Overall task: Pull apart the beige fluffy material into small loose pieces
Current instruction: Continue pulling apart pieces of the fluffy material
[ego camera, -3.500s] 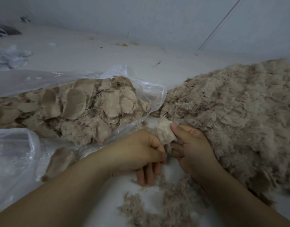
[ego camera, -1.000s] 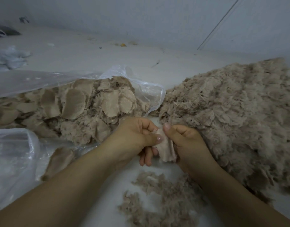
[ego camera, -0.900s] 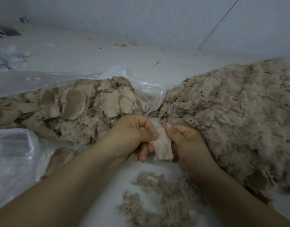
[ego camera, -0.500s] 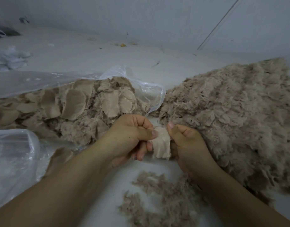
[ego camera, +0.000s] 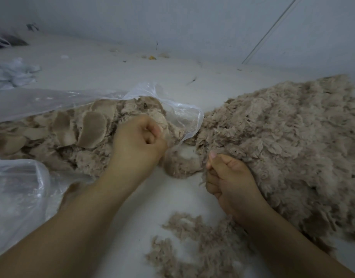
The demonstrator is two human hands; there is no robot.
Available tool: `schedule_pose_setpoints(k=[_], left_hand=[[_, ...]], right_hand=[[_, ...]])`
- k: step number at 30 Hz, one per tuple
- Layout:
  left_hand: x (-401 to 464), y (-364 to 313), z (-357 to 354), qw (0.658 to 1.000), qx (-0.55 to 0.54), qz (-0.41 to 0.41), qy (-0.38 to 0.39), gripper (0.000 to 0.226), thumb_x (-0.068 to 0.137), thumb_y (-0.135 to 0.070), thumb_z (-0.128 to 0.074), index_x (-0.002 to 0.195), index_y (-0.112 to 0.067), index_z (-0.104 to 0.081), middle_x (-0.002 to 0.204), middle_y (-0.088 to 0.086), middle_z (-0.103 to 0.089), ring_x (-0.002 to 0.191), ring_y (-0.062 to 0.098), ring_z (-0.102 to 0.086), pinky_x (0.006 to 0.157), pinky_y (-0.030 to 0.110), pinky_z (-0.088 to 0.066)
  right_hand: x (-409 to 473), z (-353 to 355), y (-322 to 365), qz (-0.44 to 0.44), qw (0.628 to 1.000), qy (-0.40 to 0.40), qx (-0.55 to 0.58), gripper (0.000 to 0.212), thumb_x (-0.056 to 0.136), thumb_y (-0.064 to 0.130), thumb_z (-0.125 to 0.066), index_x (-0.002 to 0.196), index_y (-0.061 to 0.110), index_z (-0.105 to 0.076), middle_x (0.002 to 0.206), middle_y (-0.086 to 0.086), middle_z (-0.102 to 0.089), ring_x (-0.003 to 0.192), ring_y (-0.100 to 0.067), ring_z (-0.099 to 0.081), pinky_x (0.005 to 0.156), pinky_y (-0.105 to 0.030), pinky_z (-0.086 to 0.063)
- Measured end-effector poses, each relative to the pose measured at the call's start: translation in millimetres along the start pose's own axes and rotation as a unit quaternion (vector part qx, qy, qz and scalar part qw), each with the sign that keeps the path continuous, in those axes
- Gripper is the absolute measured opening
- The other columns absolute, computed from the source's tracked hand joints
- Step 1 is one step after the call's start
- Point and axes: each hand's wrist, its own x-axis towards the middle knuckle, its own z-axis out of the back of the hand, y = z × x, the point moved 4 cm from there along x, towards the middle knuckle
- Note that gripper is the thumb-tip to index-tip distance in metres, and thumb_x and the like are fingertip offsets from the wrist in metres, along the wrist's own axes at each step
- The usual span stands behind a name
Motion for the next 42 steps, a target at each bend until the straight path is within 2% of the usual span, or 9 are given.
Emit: schedule_pose_setpoints(k=[4,9,14,20,24,27,32,38,42], left_hand=[[9,-13,26,0.911,0.345,-0.195,-0.118,0.012,0.08,-0.009,-0.06,0.073,-0.017,-0.055,0.057,0.001,-0.053,0.051,0.032,-0.052,0.044,0.031,-0.037],[16,2,23,0.813,0.575,-0.085,-0.012,0.013,0.082,-0.016,-0.061,0.094,-0.014,-0.067,0.091,0.008,-0.06,0.077,0.033,-0.064,0.052,0.029,-0.033],[1,-21,11,0.864,0.452,-0.214,-0.055,0.01,0.074,-0.008,-0.064,0.082,-0.004,-0.06,0.094,0.018,-0.057,0.058,0.038,-0.057,0.043,0.022,-0.024],[-25,10,-43,0.815,0.469,-0.233,0.246,0.03,0.089,-0.019,-0.049,0.118,-0.022,-0.054,0.114,-0.002,-0.05,0.091,0.025,-0.06,0.065,0.037,-0.05],[-19,9,-40,0.928,0.244,-0.17,0.224,0.013,0.09,-0.004,-0.053,0.088,-0.013,-0.063,0.067,-0.007,-0.058,0.063,0.009,-0.059,0.056,0.032,-0.047],[-20,7,-41,0.965,0.075,-0.068,0.244,0.026,0.095,-0.002,-0.053,0.078,-0.019,-0.062,0.05,-0.008,-0.058,0.04,0.008,-0.056,0.041,0.023,-0.045],[-14,14,-41,0.977,0.088,-0.029,0.19,0.014,0.091,-0.016,-0.065,0.079,-0.018,-0.059,0.055,0.001,-0.057,0.038,0.011,-0.052,0.039,0.023,-0.041],[-8,12,-32,0.971,0.185,-0.085,0.124,0.023,0.089,-0.01,-0.066,0.069,-0.019,-0.059,0.053,-0.009,-0.054,0.046,0.002,-0.053,0.046,0.013,-0.04],[-7,5,-25,0.949,0.253,-0.164,0.095,0.011,0.088,-0.003,-0.062,0.077,-0.004,-0.062,0.061,0.004,-0.059,0.053,0.013,-0.051,0.054,0.028,-0.043]], right_hand=[[-3,-1,0,-0.016,0.999,0.017,-0.044,0.027,0.095,0.012,-0.055,0.07,0.009,-0.063,0.046,0.004,-0.029,0.039,-0.006,-0.019,0.036,-0.017,-0.022],[-2,0,0,-0.027,0.998,0.017,-0.06,0.023,0.092,-0.002,-0.056,0.074,0.008,-0.067,0.048,0.0,-0.033,0.039,-0.007,-0.022,0.037,-0.017,-0.023],[0,2,-2,-0.033,0.998,0.008,-0.057,0.021,0.094,-0.004,-0.051,0.082,0.003,-0.066,0.05,-0.002,-0.034,0.037,-0.006,-0.023,0.036,-0.016,-0.023],[3,4,-5,-0.027,0.998,0.013,-0.054,0.025,0.095,-0.003,-0.051,0.081,0.007,-0.069,0.052,-0.003,-0.035,0.038,-0.006,-0.024,0.036,-0.016,-0.024],[2,2,-3,-0.019,0.996,0.044,-0.075,0.028,0.093,-0.007,-0.053,0.111,0.009,-0.066,0.054,0.002,-0.048,0.039,-0.006,-0.026,0.037,-0.018,-0.026],[1,-1,-1,0.0,0.995,0.058,-0.086,0.028,0.091,-0.006,-0.058,0.104,0.014,-0.072,0.053,0.004,-0.051,0.039,-0.005,-0.027,0.037,-0.017,-0.026],[-2,-1,-1,-0.001,0.995,0.058,-0.08,0.03,0.08,0.029,-0.064,0.083,-0.001,-0.068,0.048,0.004,-0.029,0.041,-0.006,-0.018,0.037,-0.018,-0.023],[-1,-1,0,0.007,0.997,0.052,-0.056,0.037,0.08,0.032,-0.062,0.073,-0.004,-0.058,0.05,0.004,-0.023,0.041,-0.007,-0.016,0.037,-0.018,-0.022],[0,0,-1,0.008,1.0,0.028,0.003,0.035,0.08,0.032,-0.061,0.06,0.007,-0.048,0.047,0.007,-0.023,0.039,-0.006,-0.016,0.037,-0.017,-0.02]])
